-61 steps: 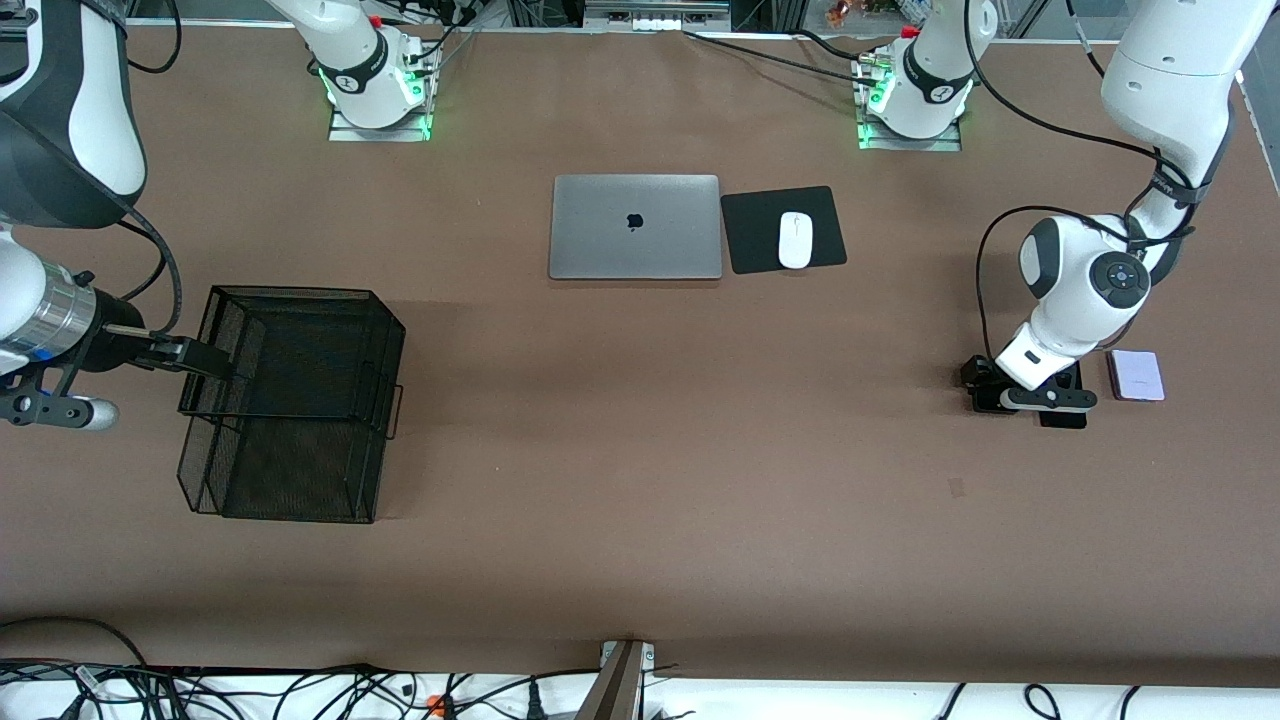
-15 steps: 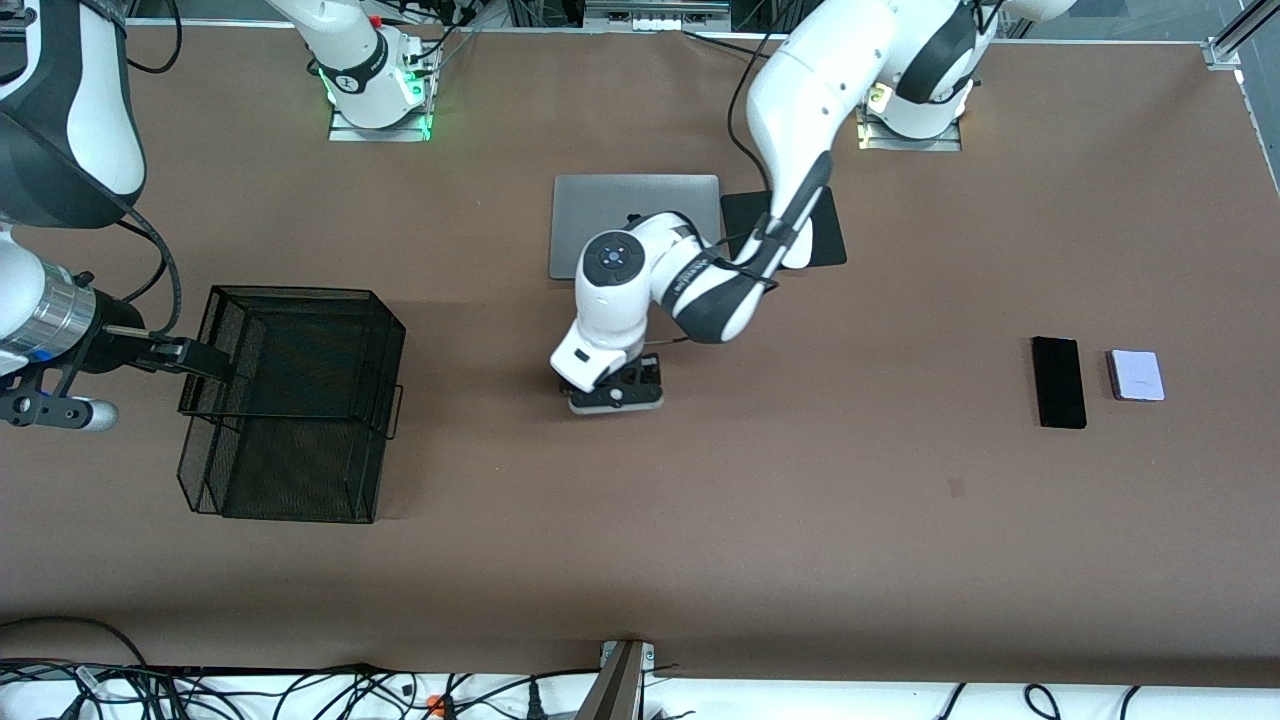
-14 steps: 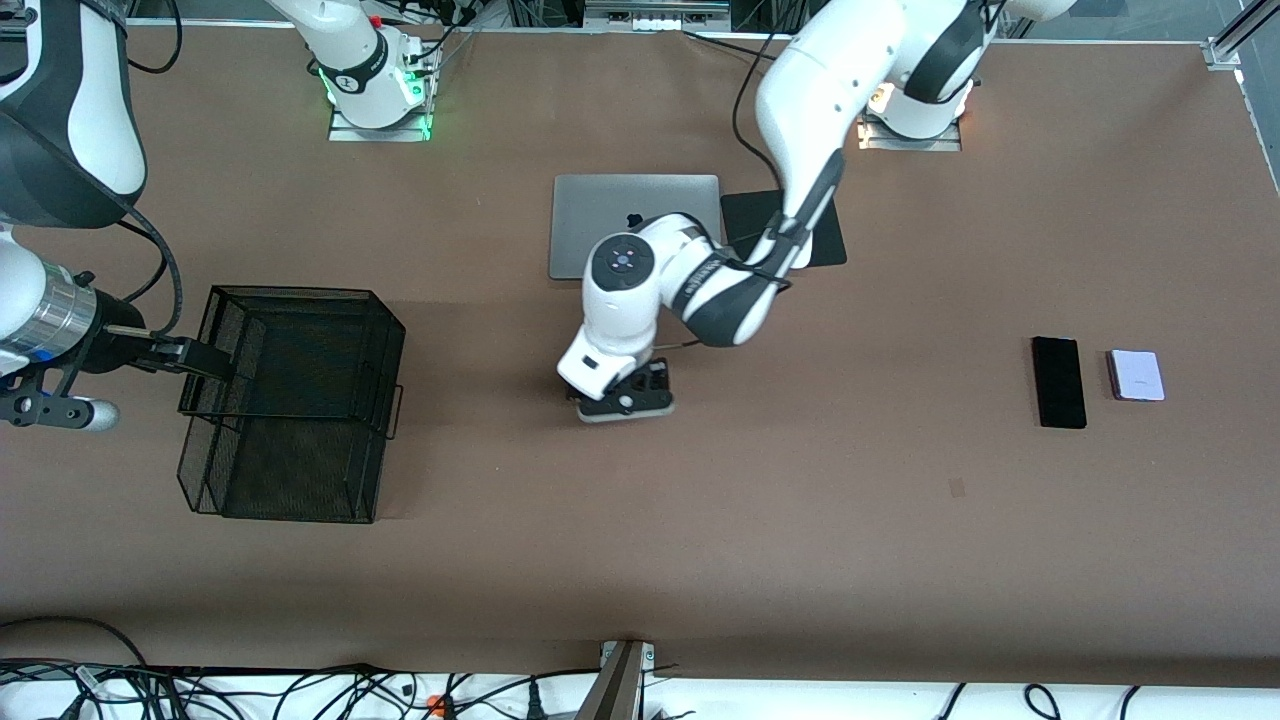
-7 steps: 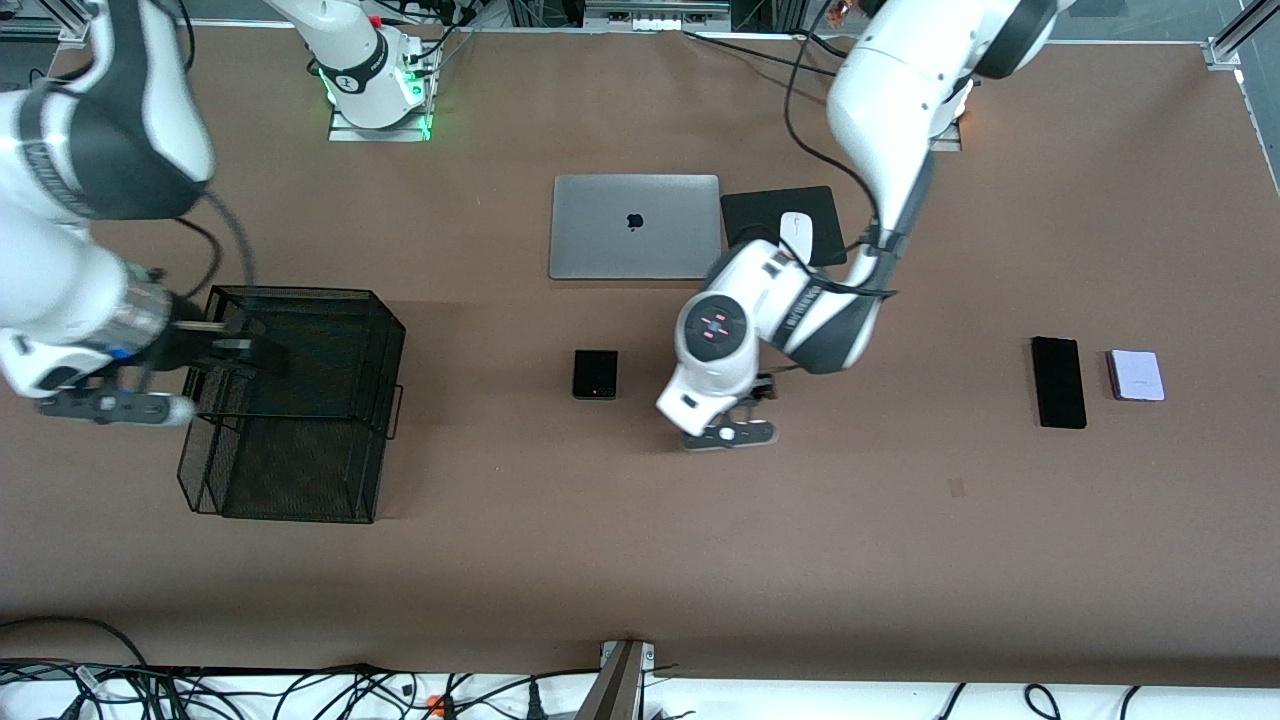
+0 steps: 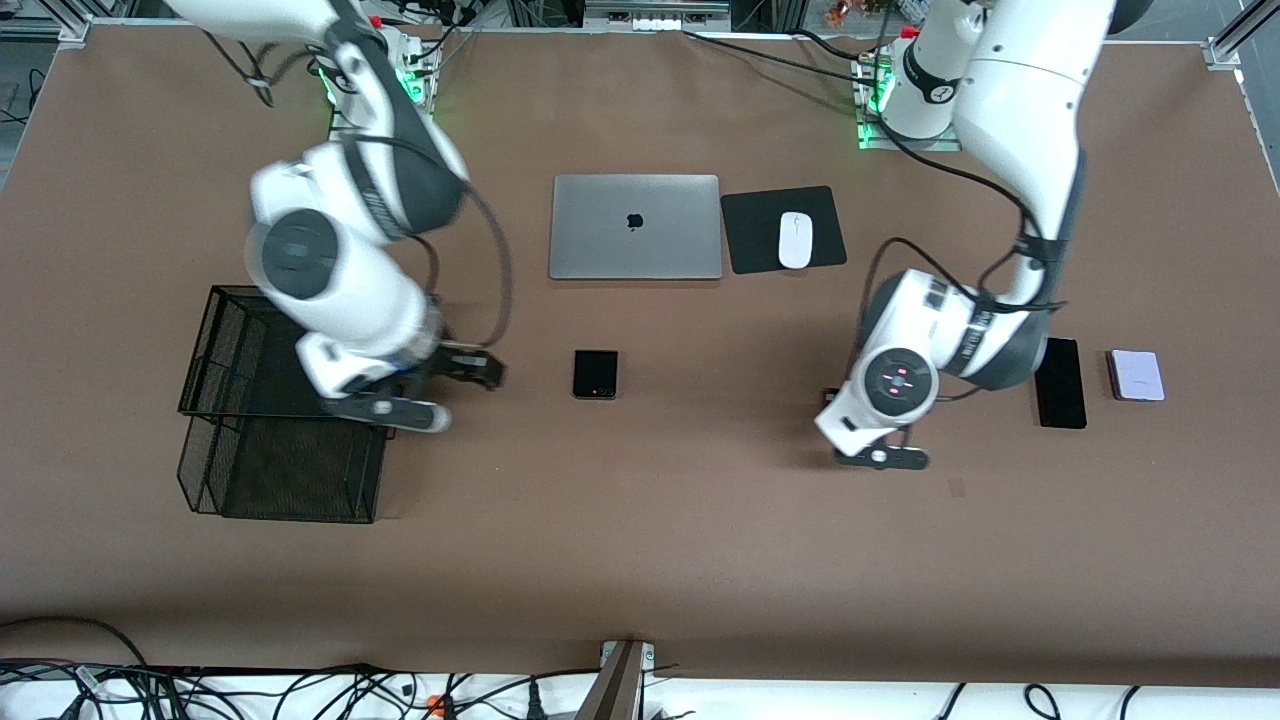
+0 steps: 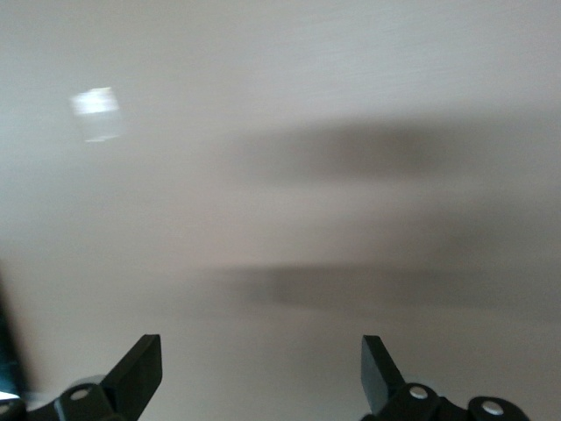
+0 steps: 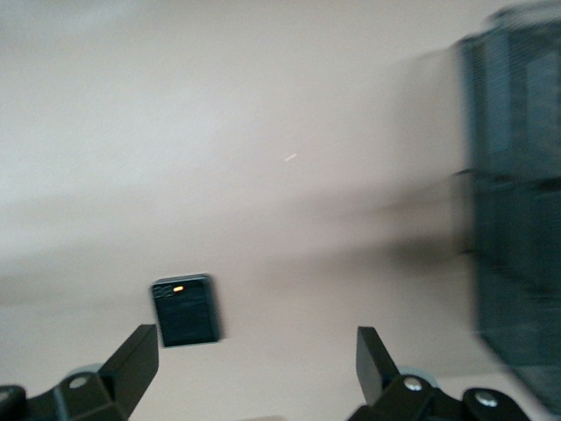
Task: Place phones with both arms
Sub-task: 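Open the left gripper while the right gripper reaches the flip phone, then grasp the flip phone with the right gripper while the left gripper grasps the smartphone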
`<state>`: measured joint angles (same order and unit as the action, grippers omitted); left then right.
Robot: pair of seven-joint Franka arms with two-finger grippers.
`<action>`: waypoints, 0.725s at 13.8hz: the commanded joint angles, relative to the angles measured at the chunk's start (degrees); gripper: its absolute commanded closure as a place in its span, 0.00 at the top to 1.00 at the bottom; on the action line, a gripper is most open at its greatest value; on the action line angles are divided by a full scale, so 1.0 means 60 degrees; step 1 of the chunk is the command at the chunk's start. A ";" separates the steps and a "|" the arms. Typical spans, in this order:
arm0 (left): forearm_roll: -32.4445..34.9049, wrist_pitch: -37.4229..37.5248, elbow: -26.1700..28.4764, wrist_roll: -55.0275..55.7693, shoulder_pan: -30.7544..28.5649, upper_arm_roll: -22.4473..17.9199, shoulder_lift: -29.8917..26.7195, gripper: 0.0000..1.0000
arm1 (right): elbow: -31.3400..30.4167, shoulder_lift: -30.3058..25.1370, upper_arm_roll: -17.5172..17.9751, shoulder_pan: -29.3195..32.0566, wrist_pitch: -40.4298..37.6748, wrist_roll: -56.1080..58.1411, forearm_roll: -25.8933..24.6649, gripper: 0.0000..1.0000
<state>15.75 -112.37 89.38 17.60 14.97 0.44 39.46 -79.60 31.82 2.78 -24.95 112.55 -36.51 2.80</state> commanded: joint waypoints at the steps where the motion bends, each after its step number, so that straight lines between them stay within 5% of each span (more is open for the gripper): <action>1: 0.0977 -0.0547 0.0981 -0.1533 -0.0938 0.0117 -0.0453 1.00 | 0.0171 0.0817 -0.0097 -0.0630 0.0575 -0.0622 0.0382 1.00; 6: 0.0950 -0.0914 0.1435 -0.4819 -0.3003 0.0219 -0.1141 1.00 | 0.0142 0.1975 -0.0097 -0.1597 0.2273 -0.1370 0.0383 1.00; 10: 0.0379 -0.3269 0.3191 -0.5130 -0.5140 0.1065 -0.1699 1.00 | 0.0025 0.2344 -0.0141 -0.1819 0.2907 -0.1328 0.0106 1.00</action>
<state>19.71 -125.41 100.65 -11.89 -9.48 2.57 32.76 -79.58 45.67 2.67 -35.60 129.58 -44.45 4.15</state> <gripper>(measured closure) 0.000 0.000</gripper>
